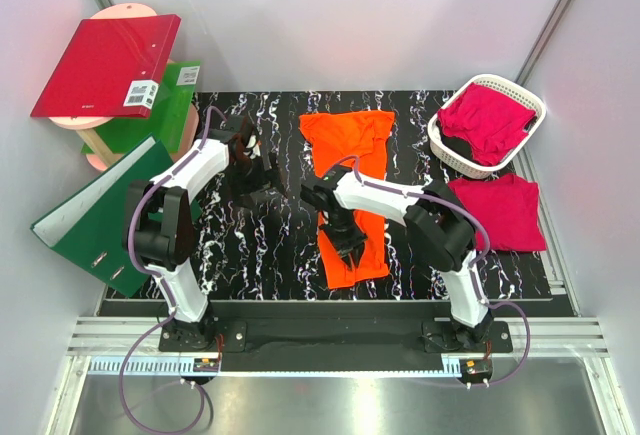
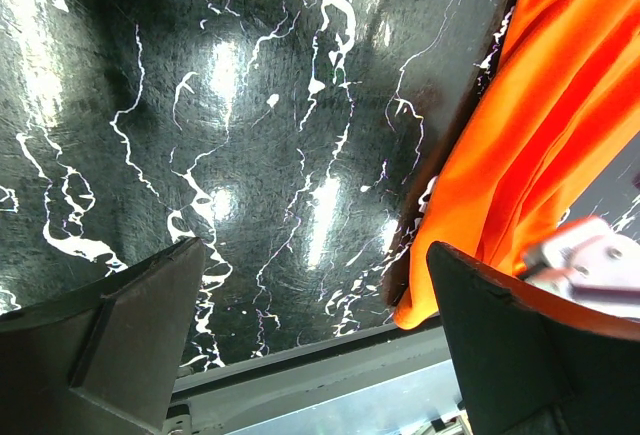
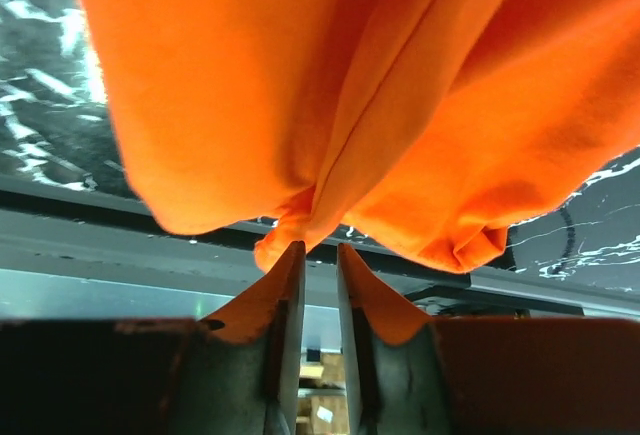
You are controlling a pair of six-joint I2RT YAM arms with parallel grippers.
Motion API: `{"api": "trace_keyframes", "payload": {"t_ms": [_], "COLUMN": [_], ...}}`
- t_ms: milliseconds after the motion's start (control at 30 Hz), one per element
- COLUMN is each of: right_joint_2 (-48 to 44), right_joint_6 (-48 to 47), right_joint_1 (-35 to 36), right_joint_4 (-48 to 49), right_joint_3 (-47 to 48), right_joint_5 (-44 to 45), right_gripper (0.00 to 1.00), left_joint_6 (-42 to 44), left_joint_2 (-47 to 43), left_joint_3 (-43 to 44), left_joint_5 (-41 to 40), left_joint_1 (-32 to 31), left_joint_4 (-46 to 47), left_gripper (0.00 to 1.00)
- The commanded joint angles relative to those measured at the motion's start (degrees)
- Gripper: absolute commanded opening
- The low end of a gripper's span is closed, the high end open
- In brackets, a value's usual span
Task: Fold and stack the t-shirts
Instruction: Grab the bottom of the folded rectangular tshirt with both arms
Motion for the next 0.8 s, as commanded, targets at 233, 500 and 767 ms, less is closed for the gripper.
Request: {"api": "trace_keyframes", "payload": {"t_ms": [233, 500, 767], "right_joint_2": [0.6, 0.3, -9.5], "right_joint_6": [-0.8, 2.4, 2.1], "right_joint_1": [-1.0, -1.3, -1.3], "right_joint_4": [-3.8, -7.7, -1.1], "right_joint_3": [1.2, -1.6, 1.7], "right_joint_5": [4.5, 18.3, 5.4], "right_gripper": [0.0, 0.0, 0.0], "left_joint_6": [-0.8, -0.3, 0.1], "left_joint_2": [-2.5, -2.6, -2.7], "left_joint_3": [0.9, 1.2, 1.0], "left_joint_5": [0.1, 0.3, 0.2], "left_joint_1": [0.2, 0.2, 0.2], "left_joint_4": [1.3, 1.3, 1.2], "left_gripper": [0.99, 0.99, 0.99]}}
